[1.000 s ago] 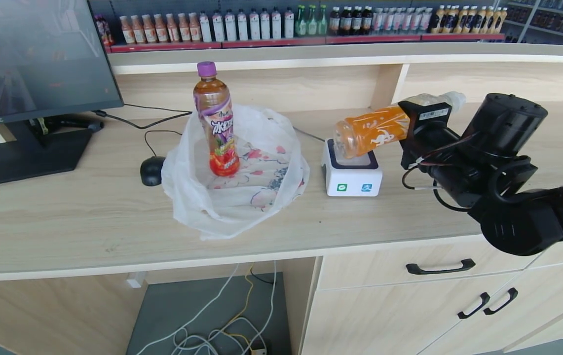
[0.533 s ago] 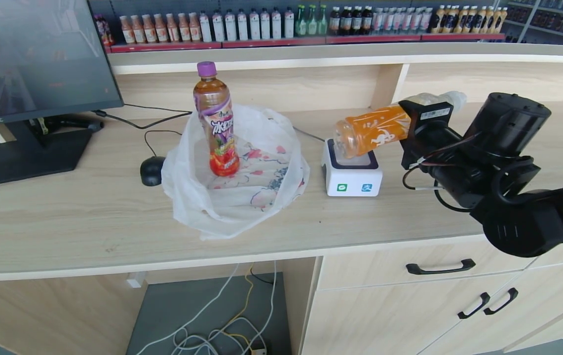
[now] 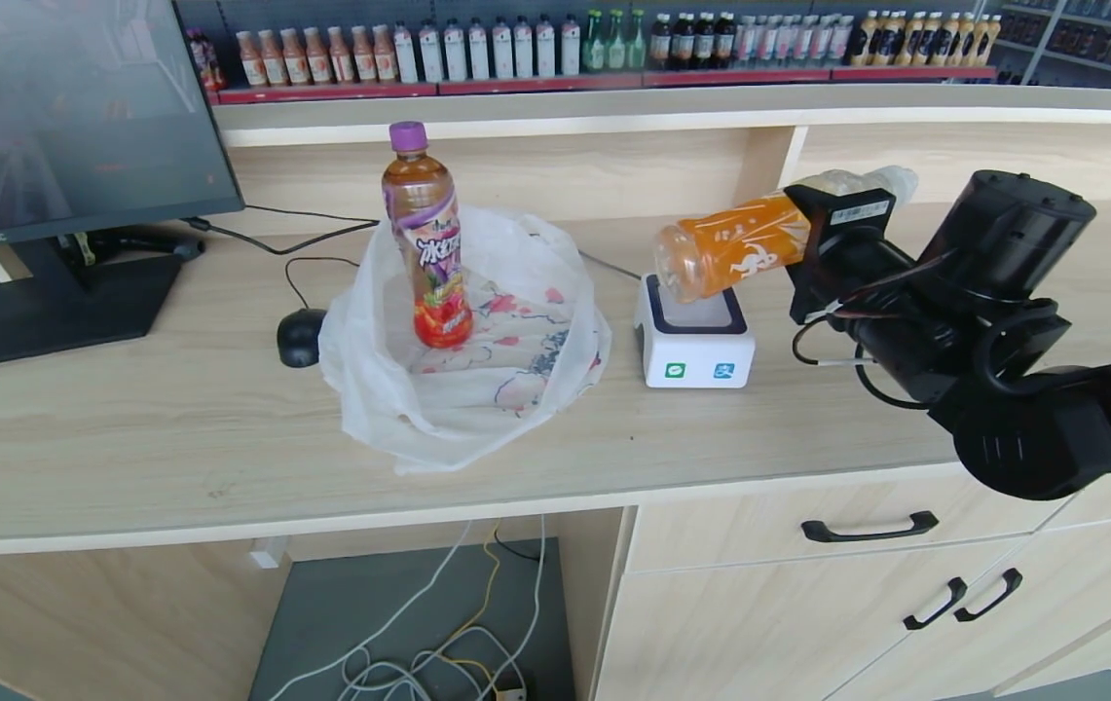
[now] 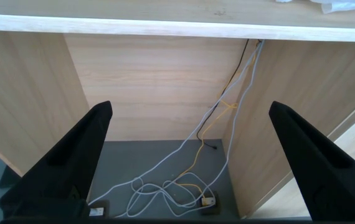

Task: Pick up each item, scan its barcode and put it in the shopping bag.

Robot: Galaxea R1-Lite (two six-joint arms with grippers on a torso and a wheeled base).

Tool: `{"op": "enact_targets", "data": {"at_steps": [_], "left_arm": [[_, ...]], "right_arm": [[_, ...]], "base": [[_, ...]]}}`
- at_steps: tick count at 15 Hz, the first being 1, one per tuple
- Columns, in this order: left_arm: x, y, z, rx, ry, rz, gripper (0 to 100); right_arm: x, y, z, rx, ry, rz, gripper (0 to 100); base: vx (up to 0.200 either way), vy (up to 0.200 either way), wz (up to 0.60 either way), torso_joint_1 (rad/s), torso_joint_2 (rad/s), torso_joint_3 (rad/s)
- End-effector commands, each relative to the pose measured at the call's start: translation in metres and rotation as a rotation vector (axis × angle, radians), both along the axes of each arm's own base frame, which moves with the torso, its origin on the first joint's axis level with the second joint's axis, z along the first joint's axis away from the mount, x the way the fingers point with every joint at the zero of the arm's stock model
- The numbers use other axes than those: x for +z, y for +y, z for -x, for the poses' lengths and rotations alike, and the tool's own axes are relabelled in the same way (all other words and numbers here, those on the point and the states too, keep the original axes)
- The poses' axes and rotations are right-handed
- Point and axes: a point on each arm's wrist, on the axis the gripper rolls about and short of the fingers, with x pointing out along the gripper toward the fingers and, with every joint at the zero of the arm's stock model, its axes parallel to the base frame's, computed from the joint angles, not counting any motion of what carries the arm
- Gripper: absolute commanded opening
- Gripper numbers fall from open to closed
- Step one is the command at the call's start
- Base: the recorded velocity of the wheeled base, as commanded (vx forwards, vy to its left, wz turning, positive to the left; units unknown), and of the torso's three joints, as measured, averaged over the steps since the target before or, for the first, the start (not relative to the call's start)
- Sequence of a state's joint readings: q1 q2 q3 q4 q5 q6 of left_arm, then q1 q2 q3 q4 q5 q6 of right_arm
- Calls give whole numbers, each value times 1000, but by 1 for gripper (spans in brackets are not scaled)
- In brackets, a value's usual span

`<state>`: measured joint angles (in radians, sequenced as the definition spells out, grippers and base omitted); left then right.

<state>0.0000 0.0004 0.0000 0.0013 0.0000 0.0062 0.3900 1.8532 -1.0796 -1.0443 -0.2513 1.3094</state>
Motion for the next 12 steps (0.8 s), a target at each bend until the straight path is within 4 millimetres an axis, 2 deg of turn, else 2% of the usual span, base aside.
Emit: {"op": "enact_targets", "data": {"at_steps": [1,3,6,7,8,12], "left_arm": [[0,0,0,0,1,0,100],[0,0,0,0,0,0,100],[0,0,0,0,1,0,100],[0,0,0,0,1,0,100],[0,0,0,0,1,0,100],[0,0,0,0,0,0,100]], "right_arm": [[11,-2,4,-1,-34,0,0],[26,-5,11,13,-86,33,0],[54,4,41,38,-219,247,0],[57,7,46,39,-237,284,0],[59,14,56,27,-269,393,0],[43,26,78,-33,-332,789,0]], "base": [[0,0,0,0,0,0],[0,0,0,0,0,0],[0,0,0,0,0,0],[0,0,0,0,0,0],[0,0,0,0,0,0],[0,0,0,0,0,0]]}}
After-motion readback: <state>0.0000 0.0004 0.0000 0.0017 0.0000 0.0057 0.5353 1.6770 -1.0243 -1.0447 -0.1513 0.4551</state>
